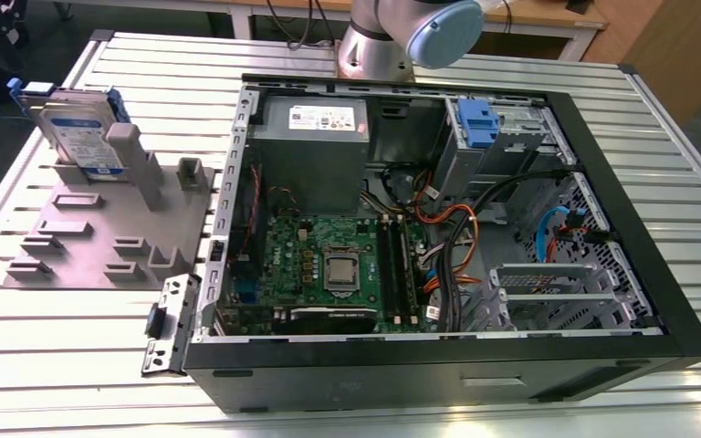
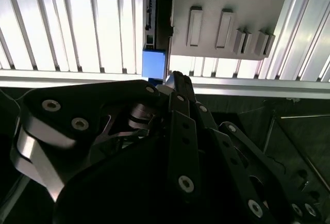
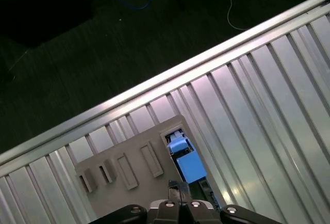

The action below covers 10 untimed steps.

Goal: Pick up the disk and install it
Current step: 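Pick up the disk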

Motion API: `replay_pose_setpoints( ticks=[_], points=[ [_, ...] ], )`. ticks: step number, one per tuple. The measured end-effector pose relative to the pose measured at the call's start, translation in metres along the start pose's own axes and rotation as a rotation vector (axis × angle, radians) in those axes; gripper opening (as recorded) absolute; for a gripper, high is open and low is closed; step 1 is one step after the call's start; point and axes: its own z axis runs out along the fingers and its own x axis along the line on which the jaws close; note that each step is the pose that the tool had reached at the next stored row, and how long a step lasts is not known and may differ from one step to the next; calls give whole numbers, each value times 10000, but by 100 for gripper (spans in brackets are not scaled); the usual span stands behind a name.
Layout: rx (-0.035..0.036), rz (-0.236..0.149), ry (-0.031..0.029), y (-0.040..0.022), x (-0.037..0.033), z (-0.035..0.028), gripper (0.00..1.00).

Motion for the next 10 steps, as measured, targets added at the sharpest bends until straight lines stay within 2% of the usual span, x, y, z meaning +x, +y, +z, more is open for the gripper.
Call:
replay_pose_setpoints(
  ticks=[10],
  points=[
    [0,-36,1,0,0,0,11]
  ],
)
